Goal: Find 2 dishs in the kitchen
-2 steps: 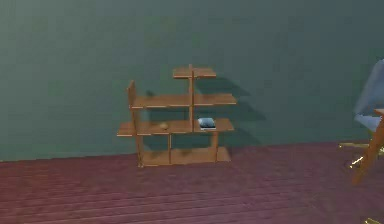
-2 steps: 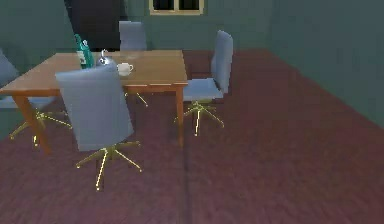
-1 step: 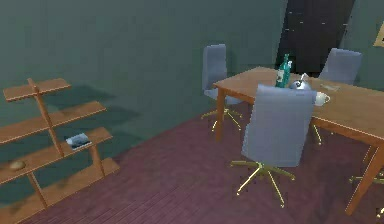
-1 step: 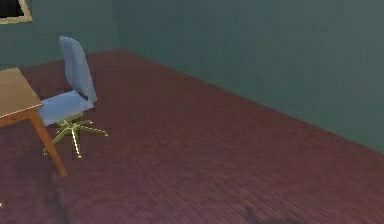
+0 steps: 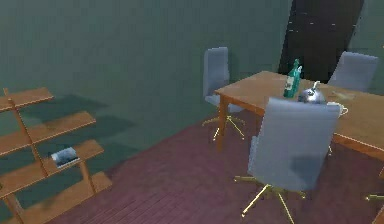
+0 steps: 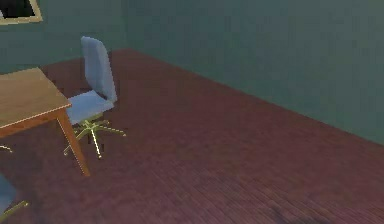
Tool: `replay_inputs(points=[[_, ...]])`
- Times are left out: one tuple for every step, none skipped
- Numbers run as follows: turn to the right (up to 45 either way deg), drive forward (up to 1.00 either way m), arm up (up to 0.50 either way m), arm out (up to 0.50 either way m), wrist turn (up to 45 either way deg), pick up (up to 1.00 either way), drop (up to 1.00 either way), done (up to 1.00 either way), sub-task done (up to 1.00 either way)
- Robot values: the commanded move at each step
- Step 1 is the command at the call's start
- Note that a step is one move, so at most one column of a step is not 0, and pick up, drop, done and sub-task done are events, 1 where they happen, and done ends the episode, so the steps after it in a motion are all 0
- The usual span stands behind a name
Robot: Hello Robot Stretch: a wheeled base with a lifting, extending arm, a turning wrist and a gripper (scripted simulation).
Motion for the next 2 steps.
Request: replay_inputs(points=[[-45.0,0.0,0.0,0.0,0.0,0.0,0.0,0.0,0.0],[-45.0,0.0,0.0,0.0,0.0,0.0,0.0,0.0,0.0]])
